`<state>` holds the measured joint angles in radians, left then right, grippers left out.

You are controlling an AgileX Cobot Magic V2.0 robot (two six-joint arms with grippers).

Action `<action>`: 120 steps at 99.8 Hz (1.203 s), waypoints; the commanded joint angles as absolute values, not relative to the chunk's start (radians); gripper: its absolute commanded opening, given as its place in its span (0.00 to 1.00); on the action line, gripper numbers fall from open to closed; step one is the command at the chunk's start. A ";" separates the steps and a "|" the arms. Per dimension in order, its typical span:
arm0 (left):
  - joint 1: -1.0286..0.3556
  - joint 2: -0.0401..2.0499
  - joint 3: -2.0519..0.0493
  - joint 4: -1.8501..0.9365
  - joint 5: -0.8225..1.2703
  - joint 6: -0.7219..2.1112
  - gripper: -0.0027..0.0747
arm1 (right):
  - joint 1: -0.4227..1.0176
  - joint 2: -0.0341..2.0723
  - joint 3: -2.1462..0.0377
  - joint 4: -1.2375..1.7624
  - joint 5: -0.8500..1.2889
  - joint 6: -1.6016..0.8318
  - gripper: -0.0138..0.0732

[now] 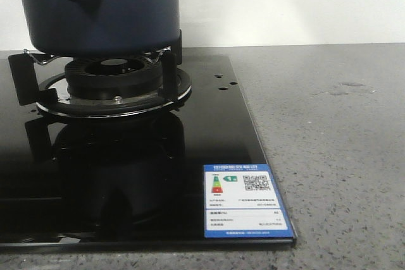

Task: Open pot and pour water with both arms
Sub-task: 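Carry the empty cup back and set it on the counter, open right gripper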

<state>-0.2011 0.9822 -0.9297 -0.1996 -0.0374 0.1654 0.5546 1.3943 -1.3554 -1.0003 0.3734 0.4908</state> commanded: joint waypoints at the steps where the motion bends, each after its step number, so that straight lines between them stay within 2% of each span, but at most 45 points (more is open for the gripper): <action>1: -0.199 0.960 -0.962 -0.203 -0.146 0.162 0.52 | 0.504 1.299 -1.292 -1.011 0.249 0.554 0.52; 35: -0.199 0.960 -0.962 -0.203 -0.146 0.162 0.52 | 0.207 1.110 -0.932 -1.011 -0.088 0.783 0.52; 66: -0.199 0.960 -0.962 -0.203 -0.146 0.162 0.52 | -0.038 1.074 -0.674 -0.962 -0.429 0.794 0.52; 87: -0.199 0.960 -0.962 -0.203 -0.146 0.162 0.52 | -0.123 1.103 -0.544 -0.962 -0.539 0.762 0.52; 120: -0.199 0.960 -0.962 -0.203 -0.145 0.162 0.52 | -0.130 1.247 -0.514 -0.962 -0.677 0.692 0.52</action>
